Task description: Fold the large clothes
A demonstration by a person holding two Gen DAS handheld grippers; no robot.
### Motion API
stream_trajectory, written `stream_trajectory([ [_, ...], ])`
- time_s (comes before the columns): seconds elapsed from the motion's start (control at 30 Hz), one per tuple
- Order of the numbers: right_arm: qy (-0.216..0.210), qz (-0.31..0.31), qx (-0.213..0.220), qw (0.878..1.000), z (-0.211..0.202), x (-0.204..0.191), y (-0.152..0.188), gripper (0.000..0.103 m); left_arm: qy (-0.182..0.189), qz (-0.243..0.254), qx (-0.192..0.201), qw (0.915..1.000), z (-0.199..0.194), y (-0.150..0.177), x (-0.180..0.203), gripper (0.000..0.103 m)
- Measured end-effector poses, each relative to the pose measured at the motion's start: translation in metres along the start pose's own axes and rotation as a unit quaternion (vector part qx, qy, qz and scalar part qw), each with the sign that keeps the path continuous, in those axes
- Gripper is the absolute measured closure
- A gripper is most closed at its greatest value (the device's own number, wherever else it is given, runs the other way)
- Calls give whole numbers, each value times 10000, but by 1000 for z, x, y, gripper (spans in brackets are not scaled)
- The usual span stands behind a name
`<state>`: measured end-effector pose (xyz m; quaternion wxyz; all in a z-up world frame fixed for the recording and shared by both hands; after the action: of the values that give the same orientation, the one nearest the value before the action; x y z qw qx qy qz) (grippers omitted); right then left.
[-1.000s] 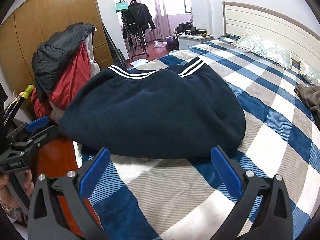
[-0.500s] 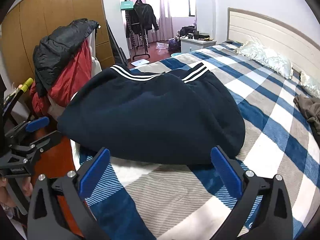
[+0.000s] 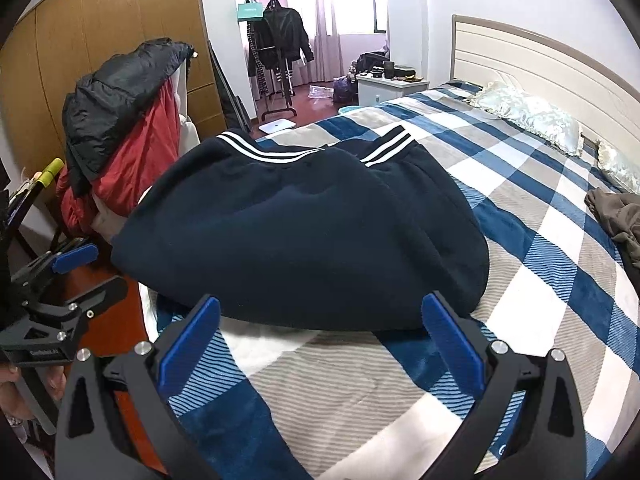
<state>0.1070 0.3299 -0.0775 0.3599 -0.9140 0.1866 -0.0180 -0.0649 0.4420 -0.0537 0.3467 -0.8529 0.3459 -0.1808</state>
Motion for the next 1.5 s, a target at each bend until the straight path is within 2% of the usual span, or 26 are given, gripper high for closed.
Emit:
stream_trajectory([
  [1.5,-16,-19,-52,10000,-1,-3,-1,4,-71,70,-59,9999,2,0,2,7],
])
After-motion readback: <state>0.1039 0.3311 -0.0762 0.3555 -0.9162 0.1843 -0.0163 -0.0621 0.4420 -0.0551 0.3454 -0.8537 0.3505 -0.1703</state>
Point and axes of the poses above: each gripper's, at about its wrist camera, not at the fingertips, and z roughly the way its jaws point, x to its right, y to its underside, the point moved 3 cm from there along z, roughly the way its jaws point, and after that the axes turned 4 degrees about -x, right-handed, at the moved point
